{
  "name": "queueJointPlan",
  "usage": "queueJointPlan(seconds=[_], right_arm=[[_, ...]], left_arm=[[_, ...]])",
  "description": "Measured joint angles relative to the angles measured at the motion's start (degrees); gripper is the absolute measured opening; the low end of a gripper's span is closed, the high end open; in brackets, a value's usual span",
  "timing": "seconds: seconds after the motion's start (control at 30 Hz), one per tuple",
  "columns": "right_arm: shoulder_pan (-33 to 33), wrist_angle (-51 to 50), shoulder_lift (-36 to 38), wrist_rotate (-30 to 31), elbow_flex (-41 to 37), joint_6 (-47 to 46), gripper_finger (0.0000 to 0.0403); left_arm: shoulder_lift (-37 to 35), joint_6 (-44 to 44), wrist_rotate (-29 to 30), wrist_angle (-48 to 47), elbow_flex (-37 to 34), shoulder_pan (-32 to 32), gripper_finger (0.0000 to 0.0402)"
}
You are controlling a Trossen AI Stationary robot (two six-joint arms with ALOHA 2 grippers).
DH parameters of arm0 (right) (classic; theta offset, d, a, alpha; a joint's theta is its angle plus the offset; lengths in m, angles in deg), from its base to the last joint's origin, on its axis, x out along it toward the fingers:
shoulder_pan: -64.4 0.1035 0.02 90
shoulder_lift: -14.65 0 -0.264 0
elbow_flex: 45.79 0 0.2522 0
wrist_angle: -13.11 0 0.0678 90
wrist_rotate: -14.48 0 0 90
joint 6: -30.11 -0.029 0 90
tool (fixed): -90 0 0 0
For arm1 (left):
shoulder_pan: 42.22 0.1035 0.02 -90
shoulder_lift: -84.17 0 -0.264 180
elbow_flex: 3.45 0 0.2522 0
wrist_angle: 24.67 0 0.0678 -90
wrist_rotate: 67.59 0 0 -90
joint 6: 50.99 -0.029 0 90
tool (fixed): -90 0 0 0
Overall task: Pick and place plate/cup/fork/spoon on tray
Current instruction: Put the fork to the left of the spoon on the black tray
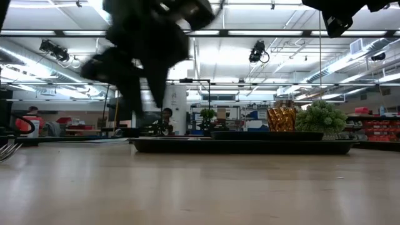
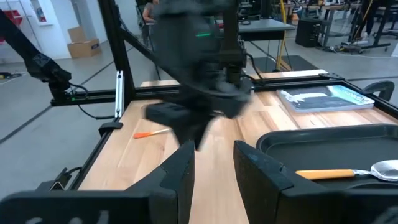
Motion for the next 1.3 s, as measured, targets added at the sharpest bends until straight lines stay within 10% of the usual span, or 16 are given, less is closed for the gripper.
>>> queueJointPlan(seconds=[0.57, 1.3], right_arm=[[0.2, -0.2, 0.0, -2.8, 0.0, 4.0, 0.0118], [0.2, 1.0, 0.0, -3.0, 0.0, 4.6, 0.0118]], left_arm=[[1.1, 61.7, 7.4, -15.5, -1.5, -26.4, 0.0156], [1.4, 62.6, 8.3, -12.4, -9.6, -24.3, 0.0132]])
